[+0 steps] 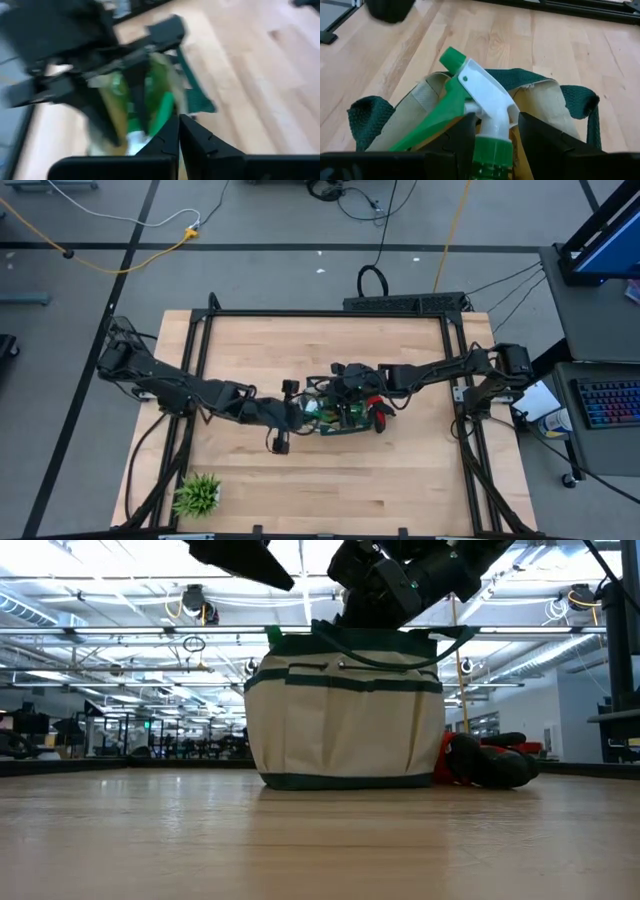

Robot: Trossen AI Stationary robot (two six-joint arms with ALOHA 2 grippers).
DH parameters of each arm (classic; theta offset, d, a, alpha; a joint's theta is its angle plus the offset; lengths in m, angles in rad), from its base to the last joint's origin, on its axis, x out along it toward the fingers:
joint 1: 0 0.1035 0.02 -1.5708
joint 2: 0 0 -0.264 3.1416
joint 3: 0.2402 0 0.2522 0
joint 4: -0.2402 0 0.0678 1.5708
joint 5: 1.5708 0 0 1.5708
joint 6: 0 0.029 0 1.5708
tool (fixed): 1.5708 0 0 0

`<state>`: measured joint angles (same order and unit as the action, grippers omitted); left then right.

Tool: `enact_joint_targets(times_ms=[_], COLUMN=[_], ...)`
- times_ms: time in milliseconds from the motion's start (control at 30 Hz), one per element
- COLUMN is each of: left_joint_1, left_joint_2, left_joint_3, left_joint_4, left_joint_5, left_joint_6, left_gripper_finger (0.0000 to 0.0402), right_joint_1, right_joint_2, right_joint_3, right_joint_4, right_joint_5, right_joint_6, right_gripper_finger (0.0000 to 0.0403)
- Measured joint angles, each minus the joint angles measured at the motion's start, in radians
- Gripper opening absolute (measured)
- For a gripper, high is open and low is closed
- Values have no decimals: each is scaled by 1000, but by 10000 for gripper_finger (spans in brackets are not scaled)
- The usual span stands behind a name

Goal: Pick & Place Garden tools in Gardening bag
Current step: Put the green sprayer into the green gardening bag

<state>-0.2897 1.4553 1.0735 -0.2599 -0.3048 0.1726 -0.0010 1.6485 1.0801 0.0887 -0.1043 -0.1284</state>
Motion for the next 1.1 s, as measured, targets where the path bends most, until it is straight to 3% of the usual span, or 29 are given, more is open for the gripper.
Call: enact_joint_targets(times_ms=[233, 633, 833, 1100], left_joint_1=[40, 67, 66, 69], left_joint_2=[61, 162, 151, 145], left_joint_3=[0, 0, 0, 0], left_joint_4=[34, 94, 49, -71], left_joint_5=[130, 96, 43, 41], left_joint_6=[9, 100, 111, 76], left_gripper_finger=[5, 7, 8, 15], right_joint_1=[0, 0, 0, 0], right_joint_2=[0, 0, -2, -2], right_joint_3=[0, 1, 3, 3], right_joint_4=[-13, -53, -104, -120], right_joint_5=[2, 11, 80, 83], right_joint_6=[10, 11, 15, 14], right_gripper_finger=[144, 144, 144, 144])
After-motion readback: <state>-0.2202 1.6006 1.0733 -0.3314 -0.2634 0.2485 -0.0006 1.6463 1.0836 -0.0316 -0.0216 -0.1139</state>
